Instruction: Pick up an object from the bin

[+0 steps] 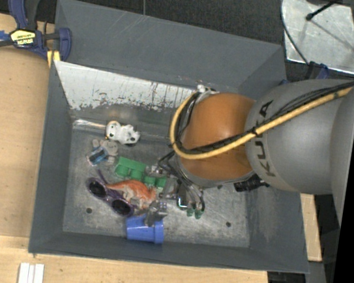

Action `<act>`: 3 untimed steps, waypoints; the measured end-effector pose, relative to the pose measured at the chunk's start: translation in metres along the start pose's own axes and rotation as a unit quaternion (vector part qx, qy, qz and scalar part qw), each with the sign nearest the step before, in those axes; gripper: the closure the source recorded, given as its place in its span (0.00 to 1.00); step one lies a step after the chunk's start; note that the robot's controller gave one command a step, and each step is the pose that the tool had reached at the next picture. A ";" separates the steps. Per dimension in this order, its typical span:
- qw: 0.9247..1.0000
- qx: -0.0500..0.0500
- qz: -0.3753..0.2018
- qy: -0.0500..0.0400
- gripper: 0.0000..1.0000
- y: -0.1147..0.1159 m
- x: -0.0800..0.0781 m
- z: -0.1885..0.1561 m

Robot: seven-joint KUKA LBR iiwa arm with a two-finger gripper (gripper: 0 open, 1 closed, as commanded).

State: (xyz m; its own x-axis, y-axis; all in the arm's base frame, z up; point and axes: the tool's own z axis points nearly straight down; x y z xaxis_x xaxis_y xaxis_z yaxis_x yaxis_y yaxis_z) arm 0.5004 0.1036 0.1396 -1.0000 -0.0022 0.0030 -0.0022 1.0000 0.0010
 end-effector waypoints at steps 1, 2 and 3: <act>1.000 0.000 0.001 -0.003 0.00 -0.001 -0.001 -0.003; 1.000 -0.002 -0.020 -0.012 0.00 0.030 -0.028 0.054; 1.000 -0.004 -0.023 -0.019 0.00 0.031 -0.030 0.048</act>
Offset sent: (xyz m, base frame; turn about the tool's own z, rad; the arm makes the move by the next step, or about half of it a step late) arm 0.0233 0.0326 -0.0696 -0.0463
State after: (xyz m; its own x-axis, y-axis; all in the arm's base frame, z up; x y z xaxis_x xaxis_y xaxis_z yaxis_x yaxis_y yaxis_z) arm 0.5301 0.1351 0.0911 -0.9982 -0.0480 -0.0360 -0.0483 0.9988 0.0092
